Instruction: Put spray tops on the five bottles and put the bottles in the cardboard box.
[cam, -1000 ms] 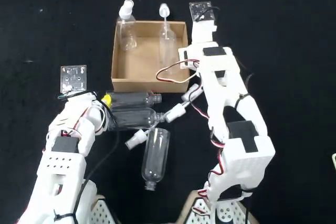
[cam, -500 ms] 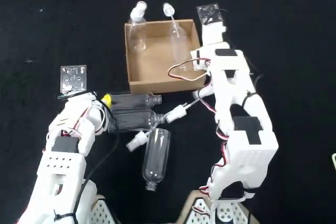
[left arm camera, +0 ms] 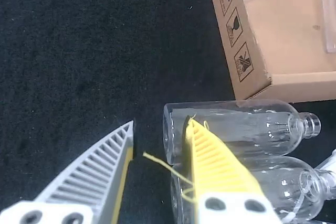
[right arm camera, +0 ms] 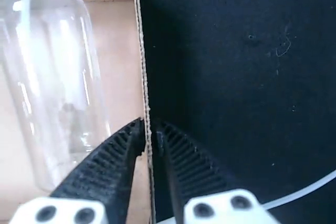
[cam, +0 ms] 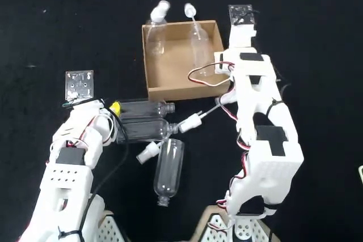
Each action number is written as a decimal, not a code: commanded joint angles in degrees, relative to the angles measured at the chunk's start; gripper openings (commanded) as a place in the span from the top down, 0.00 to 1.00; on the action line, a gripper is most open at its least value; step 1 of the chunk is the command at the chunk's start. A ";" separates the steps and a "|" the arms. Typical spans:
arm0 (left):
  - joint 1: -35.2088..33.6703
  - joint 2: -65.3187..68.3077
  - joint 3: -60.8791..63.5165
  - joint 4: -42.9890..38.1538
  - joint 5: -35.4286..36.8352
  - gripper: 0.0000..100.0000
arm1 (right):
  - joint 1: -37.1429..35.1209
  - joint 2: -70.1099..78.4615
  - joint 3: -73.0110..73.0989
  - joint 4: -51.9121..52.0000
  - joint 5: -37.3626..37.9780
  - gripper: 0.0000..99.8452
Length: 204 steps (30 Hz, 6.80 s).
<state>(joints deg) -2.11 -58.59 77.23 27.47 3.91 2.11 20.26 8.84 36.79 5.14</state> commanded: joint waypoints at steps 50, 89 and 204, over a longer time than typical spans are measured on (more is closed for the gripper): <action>0.75 -1.05 -0.66 -1.32 0.09 0.84 | -13.45 -17.27 9.27 -8.09 -3.34 0.73; 0.57 -1.05 -0.66 -1.32 0.09 0.84 | -10.11 4.44 -4.35 -14.77 -3.34 0.98; 0.57 -1.05 -0.57 -1.05 0.09 0.84 | -7.74 38.29 -99.30 50.81 8.97 0.78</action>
<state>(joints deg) -1.93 -58.59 77.23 27.47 3.91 -4.84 57.45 -83.30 87.08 13.49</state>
